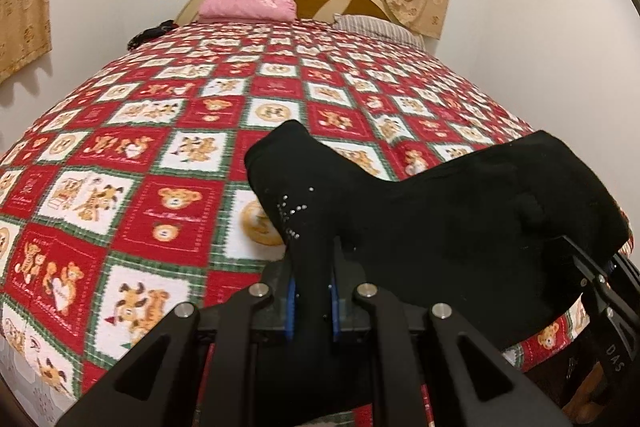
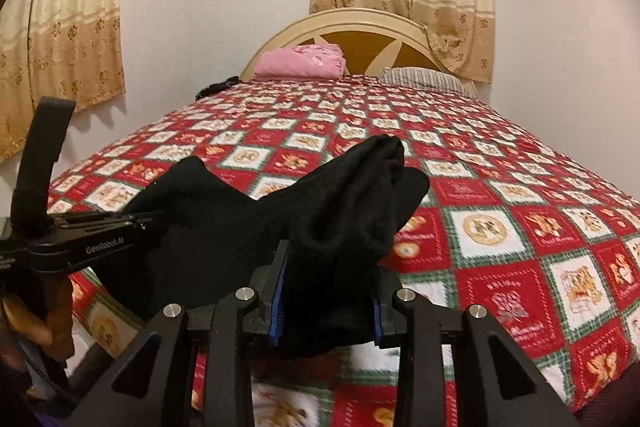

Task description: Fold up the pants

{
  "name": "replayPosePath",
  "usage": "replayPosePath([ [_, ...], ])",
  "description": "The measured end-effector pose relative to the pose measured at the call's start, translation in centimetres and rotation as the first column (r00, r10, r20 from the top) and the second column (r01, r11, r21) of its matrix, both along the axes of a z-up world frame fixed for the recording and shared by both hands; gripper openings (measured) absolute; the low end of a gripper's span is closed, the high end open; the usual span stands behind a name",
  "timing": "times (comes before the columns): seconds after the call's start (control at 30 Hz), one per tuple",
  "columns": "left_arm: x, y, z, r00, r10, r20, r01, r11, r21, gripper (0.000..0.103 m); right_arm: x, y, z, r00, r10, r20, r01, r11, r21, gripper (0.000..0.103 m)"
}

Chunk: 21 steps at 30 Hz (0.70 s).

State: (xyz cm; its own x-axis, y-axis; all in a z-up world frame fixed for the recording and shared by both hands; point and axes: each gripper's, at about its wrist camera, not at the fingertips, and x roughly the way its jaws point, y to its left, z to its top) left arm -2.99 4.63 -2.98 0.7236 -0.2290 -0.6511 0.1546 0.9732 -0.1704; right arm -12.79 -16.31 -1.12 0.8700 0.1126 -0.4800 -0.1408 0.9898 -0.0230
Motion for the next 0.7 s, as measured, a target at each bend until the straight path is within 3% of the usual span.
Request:
replayPosePath([
  [0.33,0.4,5.8,0.9,0.989,0.147,0.028,-0.147,0.989,0.001,0.013,2.0,4.8,1.1,0.989,0.141,0.038,-0.141,0.990,0.012,0.033],
  [0.53,0.8,10.4,1.9,0.962,0.264,0.070,-0.267,0.963,0.032,0.012,4.6,9.2,1.3,0.963,0.264,0.047,-0.266,0.963,0.047,0.033],
  [0.7,1.3,13.6,2.5,0.927,0.355,0.118,-0.366,0.927,0.084,0.012,6.6,13.2,1.0,0.939,0.339,0.065,-0.342,0.939,0.044,0.033],
])
